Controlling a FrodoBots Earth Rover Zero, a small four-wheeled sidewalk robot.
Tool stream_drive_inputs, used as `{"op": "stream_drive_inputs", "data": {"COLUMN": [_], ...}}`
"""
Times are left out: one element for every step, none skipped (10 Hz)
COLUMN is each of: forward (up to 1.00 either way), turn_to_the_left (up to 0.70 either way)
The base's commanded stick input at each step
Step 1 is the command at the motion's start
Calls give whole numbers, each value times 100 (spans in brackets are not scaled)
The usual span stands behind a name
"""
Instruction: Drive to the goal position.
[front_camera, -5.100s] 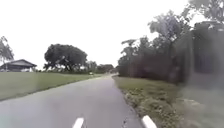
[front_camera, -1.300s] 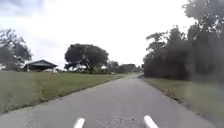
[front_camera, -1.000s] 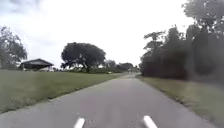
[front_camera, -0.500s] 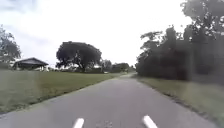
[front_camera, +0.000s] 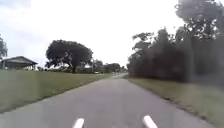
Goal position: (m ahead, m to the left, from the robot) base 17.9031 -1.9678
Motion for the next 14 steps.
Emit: {"op": "stream_drive_inputs", "data": {"forward": [69,69,69,69,69,69,69,69,69,69,69,69,69,69], "turn_to_the_left": [2,-24,-27,-15,-2,3,3,3,3,3,3,3,3,3]}}
